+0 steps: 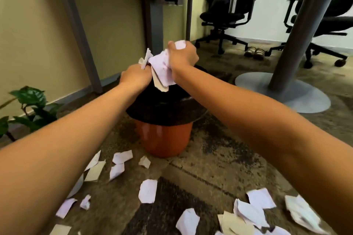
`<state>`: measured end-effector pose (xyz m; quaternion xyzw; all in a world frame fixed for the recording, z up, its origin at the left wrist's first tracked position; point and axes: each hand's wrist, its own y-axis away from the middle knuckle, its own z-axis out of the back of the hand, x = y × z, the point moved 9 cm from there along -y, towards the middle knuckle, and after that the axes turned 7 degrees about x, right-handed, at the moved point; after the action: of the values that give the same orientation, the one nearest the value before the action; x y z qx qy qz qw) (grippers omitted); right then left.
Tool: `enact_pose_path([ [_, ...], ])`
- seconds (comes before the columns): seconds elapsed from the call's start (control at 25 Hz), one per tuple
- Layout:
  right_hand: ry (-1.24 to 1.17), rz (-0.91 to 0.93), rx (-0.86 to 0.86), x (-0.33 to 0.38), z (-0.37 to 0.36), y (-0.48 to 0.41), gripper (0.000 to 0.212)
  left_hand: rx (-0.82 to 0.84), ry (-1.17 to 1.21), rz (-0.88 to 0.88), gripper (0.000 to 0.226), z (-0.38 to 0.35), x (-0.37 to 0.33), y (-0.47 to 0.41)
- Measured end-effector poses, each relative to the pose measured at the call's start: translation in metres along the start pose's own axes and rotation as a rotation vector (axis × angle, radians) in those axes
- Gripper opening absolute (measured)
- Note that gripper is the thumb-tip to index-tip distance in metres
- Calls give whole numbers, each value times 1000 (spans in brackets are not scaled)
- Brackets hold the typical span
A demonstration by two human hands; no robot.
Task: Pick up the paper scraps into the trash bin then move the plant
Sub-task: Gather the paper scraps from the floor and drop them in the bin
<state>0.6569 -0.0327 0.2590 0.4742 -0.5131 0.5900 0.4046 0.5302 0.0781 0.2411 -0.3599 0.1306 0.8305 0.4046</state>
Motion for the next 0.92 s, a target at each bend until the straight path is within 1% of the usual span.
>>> enact_pose_path([
  [0.08,6,-93,-50,-20,2,-11,31,96,-209,-15,52,-13,-1,-13],
  [0.12,1,-133,-74,-30,5,-14,30,131,-272,-9,56,-18,4,-18],
  [0.2,-1,-216,-84,-47,12,-18,26,163,-257,44,67,-23,21,-25],
  [0.28,77,-248,-7,-57,12,-22,24,92,-178,17,70,-19,32,-22],
  [0.36,186,-249,148,-57,3,-19,21,-26,-137,-75,59,-12,37,-14],
  [0.44,268,-206,265,-54,-5,-13,17,-129,-146,-169,48,-8,39,0],
  [0.52,282,-96,290,-44,-5,-1,11,-213,-123,-221,41,-7,43,14],
  [0.56,291,-1,267,-37,-1,7,11,-251,-95,-240,38,-7,45,22],
  [0.68,378,400,150,-16,24,54,17,-368,-20,-324,33,-16,52,57],
  [0.76,408,624,104,-20,44,93,16,-413,-1,-348,31,-33,63,86],
  [0.84,520,749,121,-47,60,129,14,-406,-4,-303,31,-62,86,113],
  [0.92,716,808,174,-88,74,154,15,-322,-32,-231,32,-101,112,137],
])
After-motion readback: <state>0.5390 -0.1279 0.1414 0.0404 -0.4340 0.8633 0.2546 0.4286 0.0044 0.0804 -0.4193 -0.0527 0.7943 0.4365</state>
